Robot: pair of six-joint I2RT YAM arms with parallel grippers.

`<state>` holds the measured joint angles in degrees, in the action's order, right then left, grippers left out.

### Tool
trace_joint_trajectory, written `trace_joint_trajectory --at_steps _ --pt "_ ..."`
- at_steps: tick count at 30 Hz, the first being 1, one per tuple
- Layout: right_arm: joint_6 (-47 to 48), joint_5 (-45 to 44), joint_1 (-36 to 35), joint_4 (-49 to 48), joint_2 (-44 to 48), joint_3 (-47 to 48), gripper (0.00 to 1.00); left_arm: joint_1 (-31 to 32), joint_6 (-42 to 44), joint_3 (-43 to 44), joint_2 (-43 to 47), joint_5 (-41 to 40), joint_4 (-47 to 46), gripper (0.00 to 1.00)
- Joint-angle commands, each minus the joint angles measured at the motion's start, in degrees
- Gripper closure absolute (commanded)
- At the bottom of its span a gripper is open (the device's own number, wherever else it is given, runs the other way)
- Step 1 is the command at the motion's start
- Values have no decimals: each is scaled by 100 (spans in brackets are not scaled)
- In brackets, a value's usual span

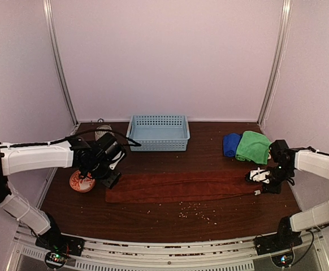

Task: Roll the towels
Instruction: Smooth out the towel at the center of the board.

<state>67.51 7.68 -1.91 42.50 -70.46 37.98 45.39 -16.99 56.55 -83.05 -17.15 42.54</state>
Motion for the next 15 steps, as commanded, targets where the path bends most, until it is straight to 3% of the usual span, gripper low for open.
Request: trace_joint_trajectory --at_steps 1,9,15 --pt "-119 3 -28 -201 -466 0 72 -1 -93 -34 -114 119 -105 48" --pt "-198 -162 -17 -548 -977 108 66 -3 -70 -48 -148 112 -124 47" --pt "-189 -115 -20 -268 -1055 325 70 -3 -29 -31 -168 113 -112 47"
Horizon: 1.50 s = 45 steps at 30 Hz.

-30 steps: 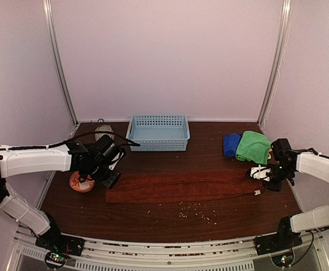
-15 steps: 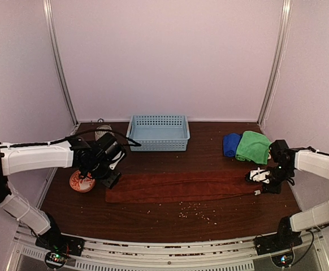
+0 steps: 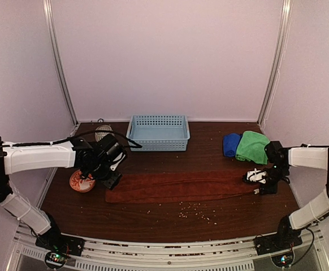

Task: Roll the towels
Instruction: Smooth out the towel at the center of the board.

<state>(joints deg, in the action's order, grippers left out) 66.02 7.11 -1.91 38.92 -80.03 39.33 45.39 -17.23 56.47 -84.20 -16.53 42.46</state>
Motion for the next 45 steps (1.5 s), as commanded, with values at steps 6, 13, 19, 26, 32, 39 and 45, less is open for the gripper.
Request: trace_joint_trajectory --at_steps 6,13,19,26,32,39,45 --pt "30 -227 -20 340 131 350 73 -3 18 -6 -79 28 -114 47" --pt "8 -300 -11 -31 -443 177 71 3 35 5 -159 69 -135 47" --pt "-38 -382 -11 -148 -697 115 81 -3 79 -7 -104 26 -115 48" --pt "-199 -482 44 176 -440 209 100 -3 63 76 -143 103 -23 48" --pt "-156 -297 472 867 595 649 100 -3 -7 117 53 283 70 47" --pt "-324 39 578 1114 1180 617 100 106 -216 -32 175 590 16 48" --pt "-561 195 578 967 1217 598 100 287 -274 -42 189 847 73 52"
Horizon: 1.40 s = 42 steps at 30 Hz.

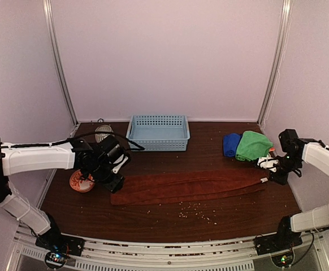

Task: Roll the towels
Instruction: Smooth out the towel at the center of the board.

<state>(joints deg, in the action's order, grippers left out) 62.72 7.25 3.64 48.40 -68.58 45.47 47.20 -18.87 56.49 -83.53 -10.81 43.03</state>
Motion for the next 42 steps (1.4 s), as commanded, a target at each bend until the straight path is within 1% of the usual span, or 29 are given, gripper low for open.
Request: trace_joint_trajectory --at_steps 1,3,4,6,8,9,11,12,13,16,20,22,25,29,34,39,42 --pt "-286 162 23 -73 78 -46 100 105 -174 -59 102 338 21 52" --pt "-356 127 23 -230 46 -131 100 105 -468 2 -59 346 306 52" --pt "-397 99 25 -296 13 -153 100 111 -659 56 -173 342 503 55" --pt "-459 133 23 -388 -46 -183 100 107 -1321 114 -302 289 897 60" --pt "-553 290 24 -429 -59 -176 100 112 -1793 -5 -245 431 1010 61" --pt "-599 355 23 -461 -53 -184 100 106 -1970 -104 -191 570 938 60" --pt "-693 400 25 -551 -51 -181 100 83 -2280 -273 -127 747 732 54" --pt "-736 386 23 -582 -58 -177 100 60 -2484 -309 -90 682 666 50" --pt "-776 383 23 -612 -64 -178 100 36 -2660 -352 -20 595 592 49" --pt "-827 445 23 -693 -60 -226 100 -126 -3092 -611 389 624 119 49" --pt "-831 476 23 -778 -52 -313 100 -533 -3613 -1385 1047 1219 -772 50" --pt "-821 473 23 -825 -19 -350 100 -723 -3881 -1813 1315 1584 -1374 52" --pt "-813 463 23 -839 -28 -328 100 -808 -4278 -2435 1590 2009 -2151 55" --pt "-818 467 23 -857 -60 -256 100 -826 -4466 -2754 1520 2171 -2555 60" --pt "-796 480 27 -875 -185 -217 100 -849 -4497 -2890 1325 2401 -2856 65" --pt "-786 438 23 -935 -289 -226 100 -925 -4504 -2899 1236 2408 -2957 67" --pt "-810 448 23 -973 -337 -206 100 -963 -4470 -2894 1167 2422 -2942 70"
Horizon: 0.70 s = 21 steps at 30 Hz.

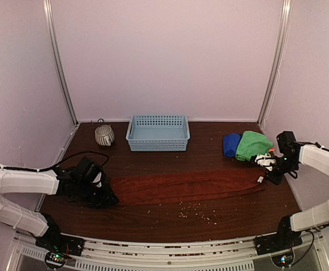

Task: Roll the towels
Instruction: Smooth out the towel at the center of the board.

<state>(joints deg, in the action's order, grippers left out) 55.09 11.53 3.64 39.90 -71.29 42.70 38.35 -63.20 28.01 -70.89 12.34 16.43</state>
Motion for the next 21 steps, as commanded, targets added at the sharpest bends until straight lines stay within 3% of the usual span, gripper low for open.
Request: trace_joint_trajectory --at_steps 1,4,10,16,21 --pt "-51 34 23 -116 -83 85 100 -93 -29 -34 -93 93 -264 73" --pt "-55 48 27 -128 -124 84 100 -114 -29 -22 -62 25 -164 78" --pt "-85 48 23 -111 -163 152 100 -177 125 141 -16 -221 269 99" --pt "-200 57 23 27 -98 506 100 -426 857 1047 58 -768 1474 100" --pt "-271 -69 39 16 -89 721 100 -806 1301 1422 145 -860 1901 100"
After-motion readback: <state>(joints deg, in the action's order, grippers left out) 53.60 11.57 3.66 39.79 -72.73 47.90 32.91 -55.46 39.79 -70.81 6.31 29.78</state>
